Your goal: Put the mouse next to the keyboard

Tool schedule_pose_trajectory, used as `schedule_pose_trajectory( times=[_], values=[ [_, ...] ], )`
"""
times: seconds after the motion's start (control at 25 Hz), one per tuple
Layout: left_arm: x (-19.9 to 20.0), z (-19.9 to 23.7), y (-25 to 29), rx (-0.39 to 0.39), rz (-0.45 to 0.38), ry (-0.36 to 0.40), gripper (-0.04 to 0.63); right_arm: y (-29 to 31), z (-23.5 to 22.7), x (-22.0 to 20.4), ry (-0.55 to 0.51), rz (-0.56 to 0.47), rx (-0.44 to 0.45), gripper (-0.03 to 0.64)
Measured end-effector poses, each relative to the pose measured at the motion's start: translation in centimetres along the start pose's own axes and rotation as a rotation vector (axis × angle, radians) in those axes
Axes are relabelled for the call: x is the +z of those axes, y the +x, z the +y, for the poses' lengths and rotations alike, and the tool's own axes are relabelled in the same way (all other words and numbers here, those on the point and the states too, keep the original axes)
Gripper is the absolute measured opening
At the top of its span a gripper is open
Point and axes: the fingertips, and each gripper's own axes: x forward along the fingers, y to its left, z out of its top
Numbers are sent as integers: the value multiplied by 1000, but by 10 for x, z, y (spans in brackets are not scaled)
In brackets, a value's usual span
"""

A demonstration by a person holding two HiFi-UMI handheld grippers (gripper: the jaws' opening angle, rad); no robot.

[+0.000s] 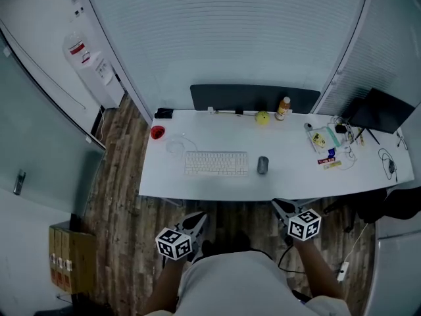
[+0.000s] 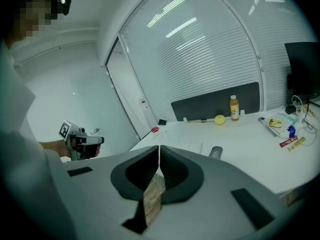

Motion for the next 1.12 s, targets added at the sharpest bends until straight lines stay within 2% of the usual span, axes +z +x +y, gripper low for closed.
schedule_pose_trajectory(
  times=[0.2, 0.48, 1.12],
  values=[
    [6, 12, -16, -13, -9, 2, 21, 1, 13, 14, -13, -52, -28, 34],
    [8, 20, -25, -23, -14, -4, 21, -1, 30, 17, -17, -62, -36, 34],
    [10, 18, -11, -46, -11, 0, 21, -6, 25, 20, -14, -72, -49, 34]
  ],
)
